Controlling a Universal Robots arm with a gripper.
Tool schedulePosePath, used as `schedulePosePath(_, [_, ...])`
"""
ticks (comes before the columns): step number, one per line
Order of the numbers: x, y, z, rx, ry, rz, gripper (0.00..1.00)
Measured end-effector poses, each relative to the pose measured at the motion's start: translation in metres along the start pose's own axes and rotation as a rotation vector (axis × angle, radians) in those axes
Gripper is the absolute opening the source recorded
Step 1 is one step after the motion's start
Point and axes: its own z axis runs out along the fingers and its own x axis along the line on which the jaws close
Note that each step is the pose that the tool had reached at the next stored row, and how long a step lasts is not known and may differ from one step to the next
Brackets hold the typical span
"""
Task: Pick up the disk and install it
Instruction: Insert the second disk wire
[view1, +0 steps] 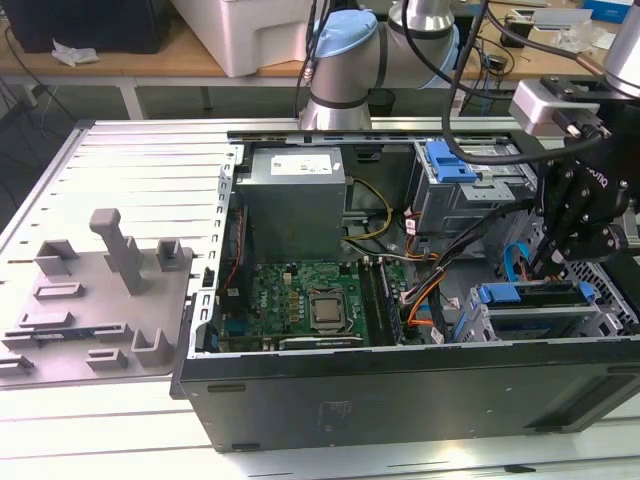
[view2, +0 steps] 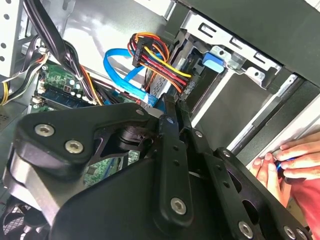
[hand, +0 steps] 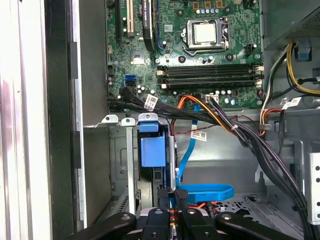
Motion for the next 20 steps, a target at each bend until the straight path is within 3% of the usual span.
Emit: schedulePosePath(20, [0.0032, -0.0017, 0.0037, -0.0015, 0.0000, 0.000, 0.16])
